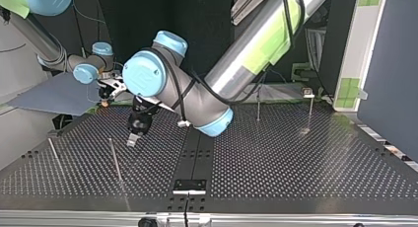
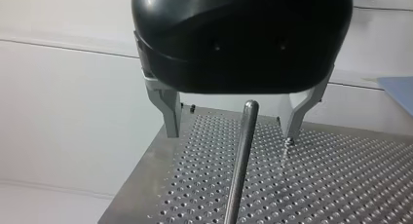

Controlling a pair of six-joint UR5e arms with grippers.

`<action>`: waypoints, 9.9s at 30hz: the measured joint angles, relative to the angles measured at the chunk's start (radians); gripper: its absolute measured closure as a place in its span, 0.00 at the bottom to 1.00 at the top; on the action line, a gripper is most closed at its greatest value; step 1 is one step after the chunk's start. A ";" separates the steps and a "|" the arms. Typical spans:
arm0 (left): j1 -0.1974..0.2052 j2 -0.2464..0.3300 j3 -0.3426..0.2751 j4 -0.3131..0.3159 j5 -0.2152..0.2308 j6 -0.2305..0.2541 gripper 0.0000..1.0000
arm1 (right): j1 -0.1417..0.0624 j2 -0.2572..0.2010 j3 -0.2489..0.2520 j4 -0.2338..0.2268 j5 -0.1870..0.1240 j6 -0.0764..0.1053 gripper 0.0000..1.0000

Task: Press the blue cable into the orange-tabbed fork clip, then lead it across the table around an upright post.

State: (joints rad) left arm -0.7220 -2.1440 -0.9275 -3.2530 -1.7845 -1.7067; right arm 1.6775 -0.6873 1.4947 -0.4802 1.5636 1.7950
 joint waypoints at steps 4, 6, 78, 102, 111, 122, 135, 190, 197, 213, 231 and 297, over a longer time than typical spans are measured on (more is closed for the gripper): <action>-0.003 -0.005 0.000 -0.004 -0.003 -0.031 0.01 | 0.001 0.000 0.000 0.000 0.000 0.000 1.00; -0.004 -0.007 0.000 -0.015 -0.012 -0.036 0.01 | 0.001 0.001 0.000 0.000 0.000 0.000 1.00; 0.005 0.119 0.000 -0.102 -0.146 -0.082 0.01 | 0.002 0.001 -0.001 -0.002 -0.006 0.002 1.00; 0.002 0.119 0.000 -0.105 -0.114 -0.097 0.01 | 0.001 0.001 -0.001 -0.002 -0.007 0.002 1.00; -0.003 0.119 0.000 -0.102 -0.077 -0.113 0.01 | 0.001 0.001 -0.001 -0.002 -0.007 0.002 1.00; -0.005 0.119 0.000 -0.103 -0.078 -0.131 0.01 | 0.001 0.001 -0.001 -0.002 -0.007 0.002 1.00; -0.005 0.119 0.000 -0.104 -0.226 -0.054 0.01 | 0.001 0.001 0.000 -0.002 -0.006 0.002 1.00; -0.099 -0.029 -0.005 0.030 -0.186 -0.129 0.01 | 0.030 -0.390 0.152 0.052 -0.060 0.144 1.00; -0.095 -0.029 -0.005 0.020 -0.186 -0.131 0.01 | 0.046 -0.459 0.189 0.048 -0.063 0.166 1.00; -0.086 -0.029 -0.005 -0.028 -0.184 -0.140 0.01 | 0.050 -0.617 0.199 0.061 -0.083 0.258 1.00; -0.090 0.025 -0.005 -0.112 -0.054 -0.207 0.01 | 0.057 -0.702 0.200 0.063 -0.121 0.259 1.00; -0.004 -0.020 -0.005 0.001 0.079 -0.354 0.47 | 0.084 -0.809 0.191 0.044 -0.295 0.265 1.00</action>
State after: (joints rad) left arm -0.7258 -2.1636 -0.9323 -3.2524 -1.7051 -2.0608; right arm 1.7618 -1.4959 1.6861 -0.4357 1.2688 2.0604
